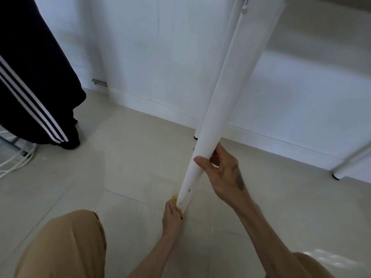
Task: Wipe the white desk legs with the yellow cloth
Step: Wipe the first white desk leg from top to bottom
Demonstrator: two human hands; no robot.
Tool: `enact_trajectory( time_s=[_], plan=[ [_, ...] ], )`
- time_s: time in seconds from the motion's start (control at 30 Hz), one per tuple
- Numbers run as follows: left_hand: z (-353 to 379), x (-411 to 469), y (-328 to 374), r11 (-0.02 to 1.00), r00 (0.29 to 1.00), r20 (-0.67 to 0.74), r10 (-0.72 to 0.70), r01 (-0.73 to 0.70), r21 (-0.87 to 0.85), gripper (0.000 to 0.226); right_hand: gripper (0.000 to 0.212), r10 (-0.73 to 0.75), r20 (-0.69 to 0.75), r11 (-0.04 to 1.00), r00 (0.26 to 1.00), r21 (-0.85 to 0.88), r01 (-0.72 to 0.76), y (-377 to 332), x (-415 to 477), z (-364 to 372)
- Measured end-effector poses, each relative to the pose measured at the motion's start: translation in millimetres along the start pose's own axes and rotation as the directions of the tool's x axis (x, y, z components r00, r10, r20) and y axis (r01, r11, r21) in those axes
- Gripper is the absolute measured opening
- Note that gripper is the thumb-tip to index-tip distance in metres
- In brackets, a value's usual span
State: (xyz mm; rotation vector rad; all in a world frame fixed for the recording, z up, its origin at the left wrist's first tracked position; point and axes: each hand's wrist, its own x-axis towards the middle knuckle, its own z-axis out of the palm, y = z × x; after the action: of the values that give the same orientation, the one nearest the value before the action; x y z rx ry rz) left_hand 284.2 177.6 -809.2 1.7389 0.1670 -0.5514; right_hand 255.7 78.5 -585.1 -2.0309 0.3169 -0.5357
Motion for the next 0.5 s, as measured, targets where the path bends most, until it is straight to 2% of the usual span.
enact_trajectory(
  time_s=[0.13, 0.27, 0.33, 0.43, 0.5],
  plan=[
    [0.5, 21.3, 0.7, 0.993, 0.993, -0.003, -0.115, 0.115, 0.018, 0.036, 0.039, -0.015, 0.001, 1.000, 1.000, -0.005, 0.015, 0.6, 1.5, -0.7],
    [-1.5, -18.7, 49.7, 0.971, 0.995, -0.094, 0.040, -0.061, -0.232, 0.030, 0.041, -0.005, 0.022, 1.000, 1.000, -0.008, 0.005, -1.1, 1.4, -1.5],
    [5.3, -36.5, 59.6, 0.944, 0.980, -0.128, 0.149, -0.180, -0.277, 0.028, 0.041, -0.001, 0.023, 1.000, 1.000, -0.009, 0.001, -0.9, 1.5, -1.0],
    [16.3, -43.7, 40.0, 0.944, 0.949, -0.216, 0.231, -0.272, -0.188, 0.026, 0.042, -0.009, 0.012, 1.000, 1.000, -0.008, 0.009, -1.7, 0.2, -0.7],
    [22.2, -32.5, 17.8, 0.979, 0.962, -0.237, 0.139, -0.170, -0.116, 0.028, 0.043, -0.012, 0.017, 1.000, 1.000, -0.005, 0.012, -1.6, 1.7, -1.3]
  ],
)
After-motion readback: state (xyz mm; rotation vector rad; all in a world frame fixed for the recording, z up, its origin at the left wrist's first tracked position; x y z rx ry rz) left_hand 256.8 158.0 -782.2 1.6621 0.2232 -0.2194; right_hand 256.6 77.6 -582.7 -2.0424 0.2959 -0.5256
